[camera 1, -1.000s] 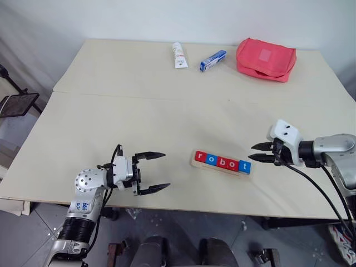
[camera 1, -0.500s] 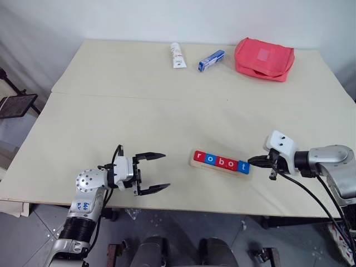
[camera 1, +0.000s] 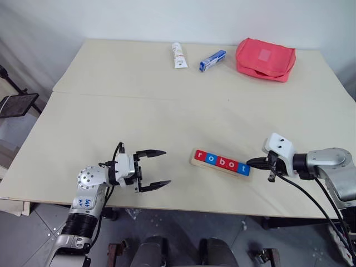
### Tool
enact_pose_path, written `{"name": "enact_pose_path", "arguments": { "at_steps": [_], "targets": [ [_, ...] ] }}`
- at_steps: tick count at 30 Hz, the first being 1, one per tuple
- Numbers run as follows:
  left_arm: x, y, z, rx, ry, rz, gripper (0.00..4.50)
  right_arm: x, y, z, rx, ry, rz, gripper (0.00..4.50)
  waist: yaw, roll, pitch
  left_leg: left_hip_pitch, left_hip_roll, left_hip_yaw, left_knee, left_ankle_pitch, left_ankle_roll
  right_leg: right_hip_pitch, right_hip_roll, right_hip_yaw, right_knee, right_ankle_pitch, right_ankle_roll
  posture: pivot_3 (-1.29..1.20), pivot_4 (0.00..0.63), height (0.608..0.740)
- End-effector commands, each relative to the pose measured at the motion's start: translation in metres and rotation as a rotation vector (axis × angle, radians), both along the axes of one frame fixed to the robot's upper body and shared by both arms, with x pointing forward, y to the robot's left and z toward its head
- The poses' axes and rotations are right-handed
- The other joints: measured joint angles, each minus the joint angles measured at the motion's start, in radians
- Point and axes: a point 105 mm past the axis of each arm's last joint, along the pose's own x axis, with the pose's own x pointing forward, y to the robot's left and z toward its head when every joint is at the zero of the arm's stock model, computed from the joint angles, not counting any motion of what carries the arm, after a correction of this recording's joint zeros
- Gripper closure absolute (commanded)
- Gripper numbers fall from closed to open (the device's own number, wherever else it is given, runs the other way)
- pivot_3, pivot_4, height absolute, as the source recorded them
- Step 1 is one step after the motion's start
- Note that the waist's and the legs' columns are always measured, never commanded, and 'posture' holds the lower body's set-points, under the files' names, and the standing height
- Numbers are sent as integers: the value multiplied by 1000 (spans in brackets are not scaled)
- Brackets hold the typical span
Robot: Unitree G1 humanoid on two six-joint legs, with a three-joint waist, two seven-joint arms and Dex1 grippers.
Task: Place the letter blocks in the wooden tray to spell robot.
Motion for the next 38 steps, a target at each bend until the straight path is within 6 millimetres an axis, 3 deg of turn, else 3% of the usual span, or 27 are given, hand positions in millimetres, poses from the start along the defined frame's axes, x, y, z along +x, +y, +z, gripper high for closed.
{"name": "enact_pose_path", "arguments": {
  "at_steps": [1, 6, 9, 14, 20, 24, 26, 38],
  "targets": [
    [-1, -2, 3, 3, -34, -9, 0, 2, 2, 20, 35, -90, 11, 4468, 0, 0, 0, 0, 0, 0, 0, 0, 0, 0, 0, 0, 0, 0, 0, 0, 150, 740],
    [4, 7, 6, -6, -22, 47, 0, -7, -6, 34, 86, -165, 36, 4468, 7, 0, 0, 0, 0, 0, 0, 0, 0, 0, 0, 0, 0, 0, 0, 0, 150, 740],
    [7, 17, 8, -16, -29, 79, 0, -20, -13, 37, 163, -190, 64, 3931, 14, 0, 0, 0, 0, 0, 0, 0, 0, 0, 0, 0, 0, 0, 0, 0, 150, 740],
    [18, 32, 11, -26, -18, 143, 0, -42, -31, 36, 297, -227, 131, 2282, 23, 0, 0, 0, 0, 1, 0, 0, 0, 1, 0, 0, -1, 0, 0, 0, 150, 740],
    [22, 46, 16, -52, -9, 162, 0, -64, -57, 22, 279, -218, 163, 139, 22, 0, 0, 0, 0, 1, 0, 0, 1, 1, 0, -1, -1, 0, 0, 0, 150, 740],
    [23, 62, 14, -25, 23, 139, 0, -79, -84, 7, 266, -212, 136, 63, 21, -1, 0, 1, 0, 1, 0, 0, 0, 2, 1, -2, -1, 0, 0, 0, 150, 740],
    [25, 64, 15, -33, 26, 133, 0, -81, -84, 15, 349, -240, 151, 63, 20, -1, 0, 1, 0, 2, 0, 0, 0, 2, 0, -2, -1, 0, 0, 0, 150, 740],
    [20, 59, 25, -107, 35, 44, 0, -83, -96, 16, 404, -244, 83, 63, 22, -1, 0, 2, 1, 1, 0, 0, 0, 3, 0, -4, -1, 0, 0, 0, 150, 740]
  ]
}}
